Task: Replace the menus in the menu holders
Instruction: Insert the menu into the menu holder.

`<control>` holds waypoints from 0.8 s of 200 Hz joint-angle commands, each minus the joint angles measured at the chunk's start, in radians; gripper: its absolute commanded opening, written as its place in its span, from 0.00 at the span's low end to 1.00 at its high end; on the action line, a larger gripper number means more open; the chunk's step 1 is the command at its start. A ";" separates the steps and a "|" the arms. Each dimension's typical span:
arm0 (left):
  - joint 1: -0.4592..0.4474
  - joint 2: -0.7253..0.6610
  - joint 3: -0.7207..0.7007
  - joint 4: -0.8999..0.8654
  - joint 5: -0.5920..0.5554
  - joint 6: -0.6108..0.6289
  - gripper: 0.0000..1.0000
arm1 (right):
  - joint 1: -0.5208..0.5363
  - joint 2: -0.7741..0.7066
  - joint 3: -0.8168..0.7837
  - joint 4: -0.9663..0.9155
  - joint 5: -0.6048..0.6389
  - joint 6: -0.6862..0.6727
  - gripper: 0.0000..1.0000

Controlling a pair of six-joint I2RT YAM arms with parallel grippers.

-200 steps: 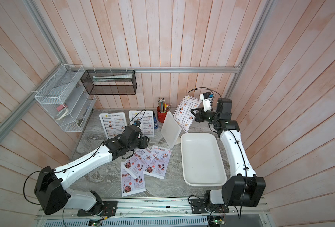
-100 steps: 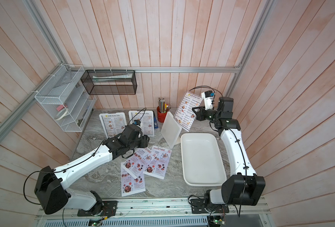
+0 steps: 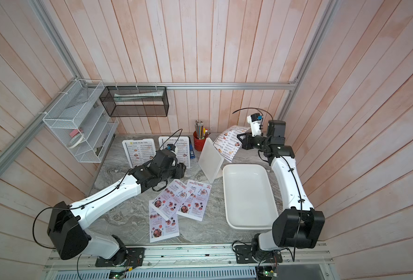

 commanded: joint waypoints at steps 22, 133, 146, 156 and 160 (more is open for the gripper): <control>0.005 0.027 0.044 -0.027 0.006 0.023 0.61 | -0.042 -0.001 0.018 0.045 -0.005 0.044 0.00; 0.007 0.019 0.038 -0.032 0.000 0.025 0.61 | -0.042 0.007 0.015 -0.005 -0.067 -0.024 0.00; 0.006 0.020 0.041 -0.033 0.001 0.024 0.61 | -0.043 0.011 0.016 -0.013 -0.074 -0.038 0.00; 0.006 0.022 0.042 -0.032 0.004 0.023 0.61 | -0.043 0.017 0.015 -0.021 -0.080 -0.050 0.00; 0.006 0.022 0.044 -0.032 0.006 0.023 0.61 | -0.043 0.019 0.015 -0.024 -0.081 -0.053 0.00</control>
